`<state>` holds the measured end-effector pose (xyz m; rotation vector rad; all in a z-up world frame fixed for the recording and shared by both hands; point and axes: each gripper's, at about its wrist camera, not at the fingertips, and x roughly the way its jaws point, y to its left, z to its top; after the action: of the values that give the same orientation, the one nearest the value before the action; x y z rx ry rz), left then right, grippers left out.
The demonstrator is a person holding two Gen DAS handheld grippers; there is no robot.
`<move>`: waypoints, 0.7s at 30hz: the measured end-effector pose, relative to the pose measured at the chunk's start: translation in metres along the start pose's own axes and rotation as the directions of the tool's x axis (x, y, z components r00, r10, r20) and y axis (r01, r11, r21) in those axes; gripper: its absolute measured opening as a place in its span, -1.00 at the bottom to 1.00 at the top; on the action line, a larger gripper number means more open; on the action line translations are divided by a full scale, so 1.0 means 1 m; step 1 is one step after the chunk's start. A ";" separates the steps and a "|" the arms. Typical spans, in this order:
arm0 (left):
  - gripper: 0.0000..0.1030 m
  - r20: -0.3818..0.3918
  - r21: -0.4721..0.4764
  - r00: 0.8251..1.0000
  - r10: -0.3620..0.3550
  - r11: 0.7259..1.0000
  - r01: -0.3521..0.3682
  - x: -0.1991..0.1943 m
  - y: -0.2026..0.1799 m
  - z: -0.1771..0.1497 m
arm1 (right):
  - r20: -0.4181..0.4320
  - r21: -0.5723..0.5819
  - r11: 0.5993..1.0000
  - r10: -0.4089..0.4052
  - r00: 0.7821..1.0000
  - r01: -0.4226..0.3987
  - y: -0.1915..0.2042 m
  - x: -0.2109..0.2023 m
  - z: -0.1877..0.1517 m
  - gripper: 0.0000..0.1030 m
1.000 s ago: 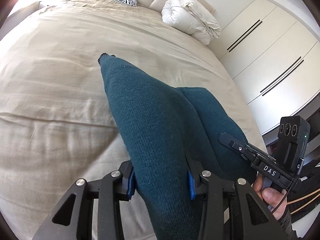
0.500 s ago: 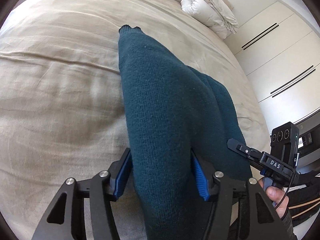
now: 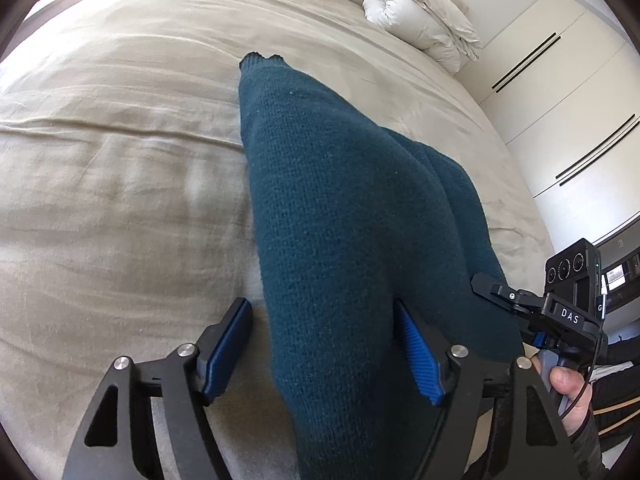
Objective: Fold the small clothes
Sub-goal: 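Open both tools and release the folded sweater onto the bed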
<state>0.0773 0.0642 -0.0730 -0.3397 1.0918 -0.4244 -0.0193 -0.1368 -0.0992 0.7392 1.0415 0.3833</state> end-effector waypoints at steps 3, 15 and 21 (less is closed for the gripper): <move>0.57 0.013 0.014 0.999 0.044 0.999 -0.045 -0.001 -0.009 -0.001 | 0.003 -0.002 1.000 -0.009 1.000 0.009 -0.003 -0.002 0.004 -0.32; 0.63 0.114 0.088 0.974 0.194 0.975 -0.205 -0.013 -0.030 -0.004 | 0.123 -0.081 0.985 -0.140 0.982 0.150 0.013 -0.044 -0.003 -0.18; 0.67 0.265 0.109 0.935 0.237 0.956 -0.273 -0.042 -0.040 -0.009 | 0.277 -0.152 0.946 -0.238 0.931 0.287 0.041 -0.077 -0.007 -0.18</move>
<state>0.0464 0.0495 -0.0254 -0.1147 0.8393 -0.2190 -0.0596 -0.1525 -0.0235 0.4542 0.8321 0.1462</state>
